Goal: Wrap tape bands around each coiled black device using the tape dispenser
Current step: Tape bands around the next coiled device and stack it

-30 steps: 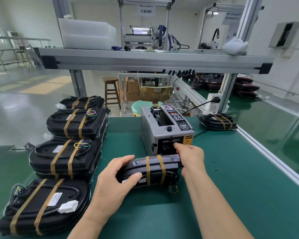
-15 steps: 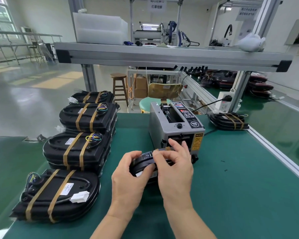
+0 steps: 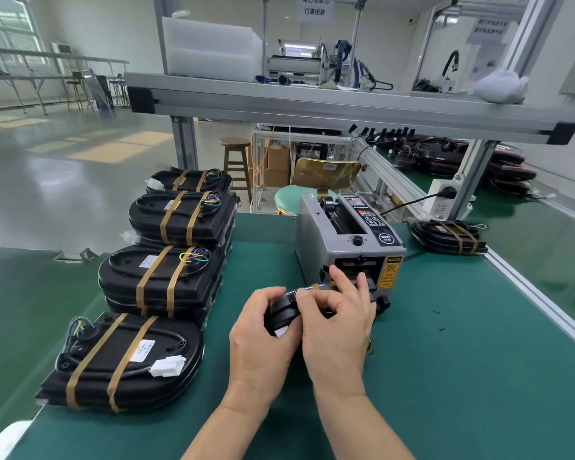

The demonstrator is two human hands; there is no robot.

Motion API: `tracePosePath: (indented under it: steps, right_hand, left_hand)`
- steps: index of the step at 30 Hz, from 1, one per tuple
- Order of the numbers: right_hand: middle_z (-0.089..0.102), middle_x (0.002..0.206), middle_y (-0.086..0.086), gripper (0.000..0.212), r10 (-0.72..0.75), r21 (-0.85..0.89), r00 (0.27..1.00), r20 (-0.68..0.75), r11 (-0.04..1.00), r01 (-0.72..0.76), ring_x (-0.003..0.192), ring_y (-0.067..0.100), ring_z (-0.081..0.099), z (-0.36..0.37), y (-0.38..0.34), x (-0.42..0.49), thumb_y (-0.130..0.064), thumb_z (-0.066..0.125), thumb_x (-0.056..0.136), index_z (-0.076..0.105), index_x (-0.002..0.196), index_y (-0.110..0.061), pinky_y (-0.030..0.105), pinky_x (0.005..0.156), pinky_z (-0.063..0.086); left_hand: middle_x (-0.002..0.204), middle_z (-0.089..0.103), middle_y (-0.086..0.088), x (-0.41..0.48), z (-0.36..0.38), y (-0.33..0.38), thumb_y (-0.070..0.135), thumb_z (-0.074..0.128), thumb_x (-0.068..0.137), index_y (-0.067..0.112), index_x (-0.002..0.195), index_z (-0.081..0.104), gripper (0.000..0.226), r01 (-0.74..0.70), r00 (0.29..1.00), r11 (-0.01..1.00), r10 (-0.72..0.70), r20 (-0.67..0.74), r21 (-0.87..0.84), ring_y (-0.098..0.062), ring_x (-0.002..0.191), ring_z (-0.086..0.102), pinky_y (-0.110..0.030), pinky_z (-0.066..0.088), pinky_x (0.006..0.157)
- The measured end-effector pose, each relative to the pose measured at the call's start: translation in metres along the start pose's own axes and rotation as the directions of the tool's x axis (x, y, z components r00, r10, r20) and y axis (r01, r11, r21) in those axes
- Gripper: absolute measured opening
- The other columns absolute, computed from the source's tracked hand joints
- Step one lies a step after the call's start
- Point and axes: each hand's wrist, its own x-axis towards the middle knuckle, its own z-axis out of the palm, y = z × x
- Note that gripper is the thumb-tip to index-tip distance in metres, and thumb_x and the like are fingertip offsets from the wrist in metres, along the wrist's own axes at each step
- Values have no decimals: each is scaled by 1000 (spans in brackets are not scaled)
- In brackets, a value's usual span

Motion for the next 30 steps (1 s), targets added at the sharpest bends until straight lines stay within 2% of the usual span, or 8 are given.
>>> tracePosePath:
  steps: [9,12,16,18,21,26,28,30]
  right_hand:
    - [54,140,-13,21,1,-77,1000,-2,997,-2,145,0,16,1,3,-1,-20,72,86,70,66,-23,40,122,4]
    - [55,139,-12,22,-7,-81,1000,-3,997,7,144,0,17,1,3,-1,-20,72,86,69,65,-24,40,122,5]
    - [56,138,-12,22,-28,-95,1000,0,995,28,144,0,17,1,4,-1,-21,72,86,68,65,-26,40,122,5]
    - [56,138,-12,23,-41,-103,999,-2,994,41,144,0,17,2,5,-2,-21,73,85,67,64,-26,41,122,6]
    - [56,137,-13,22,-52,-110,999,5,993,53,144,-1,17,2,7,0,-21,73,85,68,64,-25,39,122,3]
    - [53,139,-10,18,-98,-115,994,-38,989,93,144,-1,17,3,11,-1,-26,75,82,64,69,-28,42,122,10]
    - [50,139,-7,18,-144,-143,983,-111,981,127,144,4,19,3,14,-1,-32,78,80,60,79,-26,44,121,15]
    - [49,137,-4,33,-199,-196,971,-136,966,171,145,10,20,2,16,4,-41,79,76,55,91,-24,45,121,16]
  left_hand:
    - [93,68,20,-1,-2,0,4,77,76,37,93,61,40,4,1000,1000,-4,26,-27,-4,92,66,-12,49,79]
    - [95,68,14,-2,-6,-1,11,70,82,30,97,63,25,-8,998,995,14,57,-96,-7,96,65,-13,49,77]
    - [90,68,7,2,-7,2,26,54,85,24,88,65,12,80,996,975,-68,63,-205,-14,91,64,-23,50,78]
    - [84,66,5,6,-4,3,27,57,94,24,80,62,15,114,993,977,-108,40,-179,-17,85,62,-30,50,77]
    - [81,65,7,11,0,4,20,63,91,26,79,61,14,130,992,983,-127,28,-130,-18,83,62,-42,57,73]
    - [81,66,12,14,2,-1,23,64,91,34,81,60,15,109,994,993,-109,9,-41,-11,79,62,-43,57,71]
    - [82,66,13,13,3,-2,25,64,91,36,81,59,16,97,995,995,-97,-1,-31,-7,77,61,-34,54,69]
    - [82,65,14,12,3,-2,26,64,91,37,81,58,16,74,997,997,-74,-10,-14,-5,76,60,-20,47,66]
